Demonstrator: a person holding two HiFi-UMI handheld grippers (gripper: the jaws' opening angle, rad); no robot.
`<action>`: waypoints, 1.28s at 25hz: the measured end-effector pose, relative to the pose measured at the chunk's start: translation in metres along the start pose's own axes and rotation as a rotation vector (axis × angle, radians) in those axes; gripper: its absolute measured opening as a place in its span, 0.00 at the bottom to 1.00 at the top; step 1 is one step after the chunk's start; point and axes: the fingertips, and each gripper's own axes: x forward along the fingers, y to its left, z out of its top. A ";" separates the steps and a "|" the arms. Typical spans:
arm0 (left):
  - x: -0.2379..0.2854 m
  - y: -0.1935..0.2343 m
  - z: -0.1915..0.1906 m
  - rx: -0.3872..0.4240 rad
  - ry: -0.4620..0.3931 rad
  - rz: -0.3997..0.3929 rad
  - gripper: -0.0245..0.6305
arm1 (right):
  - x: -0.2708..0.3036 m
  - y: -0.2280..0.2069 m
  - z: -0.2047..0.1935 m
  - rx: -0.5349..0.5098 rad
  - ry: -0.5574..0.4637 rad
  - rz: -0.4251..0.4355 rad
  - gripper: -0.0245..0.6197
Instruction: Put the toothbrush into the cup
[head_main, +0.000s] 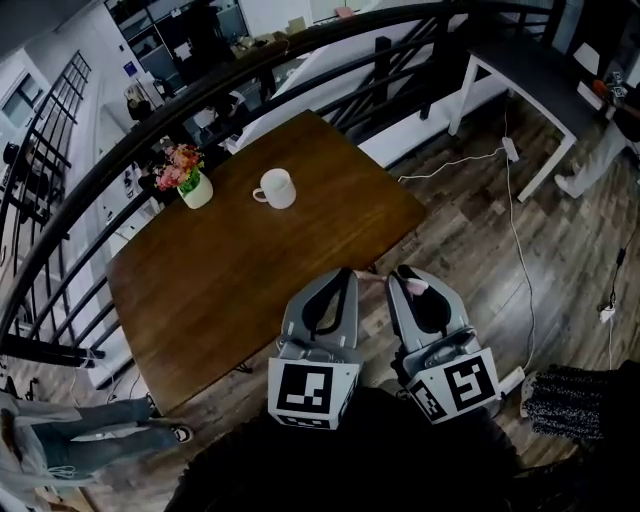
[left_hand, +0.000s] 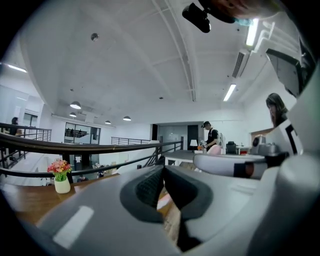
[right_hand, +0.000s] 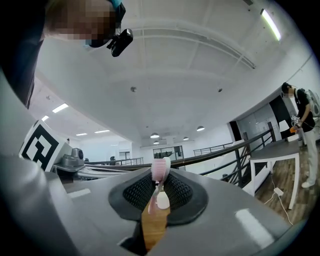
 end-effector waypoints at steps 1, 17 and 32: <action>0.001 0.004 0.003 -0.001 -0.007 0.000 0.05 | 0.004 0.002 0.001 -0.007 -0.001 0.005 0.12; 0.049 0.039 -0.015 -0.031 0.055 0.108 0.05 | 0.067 -0.032 -0.022 0.050 0.061 0.088 0.12; 0.204 0.069 -0.010 -0.030 0.151 0.301 0.05 | 0.192 -0.145 -0.026 0.115 0.095 0.315 0.12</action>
